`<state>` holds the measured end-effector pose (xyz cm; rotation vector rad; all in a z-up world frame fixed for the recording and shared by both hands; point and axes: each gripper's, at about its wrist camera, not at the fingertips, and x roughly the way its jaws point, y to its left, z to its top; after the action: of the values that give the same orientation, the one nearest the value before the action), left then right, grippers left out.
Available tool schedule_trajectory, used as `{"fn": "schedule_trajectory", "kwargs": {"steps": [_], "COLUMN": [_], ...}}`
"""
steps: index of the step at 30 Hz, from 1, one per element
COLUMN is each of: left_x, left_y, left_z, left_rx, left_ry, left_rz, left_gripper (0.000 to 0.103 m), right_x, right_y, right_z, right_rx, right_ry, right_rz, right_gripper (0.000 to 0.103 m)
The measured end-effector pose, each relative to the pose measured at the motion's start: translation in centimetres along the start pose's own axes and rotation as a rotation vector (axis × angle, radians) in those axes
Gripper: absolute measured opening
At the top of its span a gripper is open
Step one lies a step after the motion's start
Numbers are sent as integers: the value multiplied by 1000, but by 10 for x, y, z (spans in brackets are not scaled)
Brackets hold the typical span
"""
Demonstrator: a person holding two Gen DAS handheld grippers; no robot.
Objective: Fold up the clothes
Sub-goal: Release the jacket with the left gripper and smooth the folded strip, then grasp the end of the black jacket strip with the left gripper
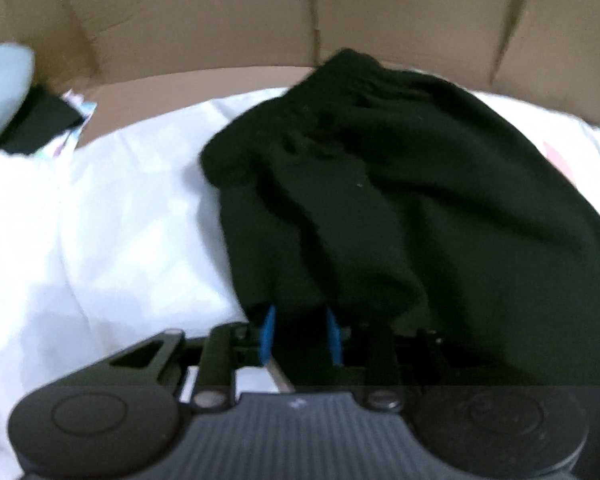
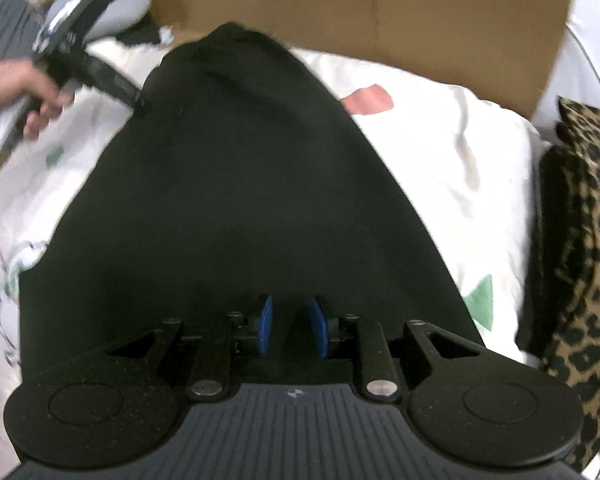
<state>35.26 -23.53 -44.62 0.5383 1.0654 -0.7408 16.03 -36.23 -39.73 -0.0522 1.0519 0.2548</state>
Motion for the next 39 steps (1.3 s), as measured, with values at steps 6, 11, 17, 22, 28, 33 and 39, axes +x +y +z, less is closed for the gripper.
{"fn": "schedule_trajectory", "kwargs": {"steps": [6,11,17,22,28,33,39], "left_x": [4,-17,-47,-59,-75,-78,-98], "left_y": [18,27,21,9,0,5,4], "left_z": [-12,-35,-68,-95,-116,-137,-181], "left_rx": [-36,-101,-224,-285,-235,-216,-202], "left_ry": [19,-40,-95,-110,-106,-92,-67], "left_rz": [76,6,-120,-210,-235,-247,-273], "left_gripper": [3,11,22,23,28,29,29], "right_x": [9,-2,-11,-25,-30,-23,-9], "right_y": [-2,-8,-6,-3,16,28,35], "right_z": [-27,-43,-48,-36,-22,-9,1], "right_rx": [-63,-57,-86,-89,-128,-67,-62], "right_ry": [93,126,158,131,123,101,108], "right_rz": [-19,-9,-26,-43,-4,26,30], "right_gripper": [28,28,28,28,28,29,30]}}
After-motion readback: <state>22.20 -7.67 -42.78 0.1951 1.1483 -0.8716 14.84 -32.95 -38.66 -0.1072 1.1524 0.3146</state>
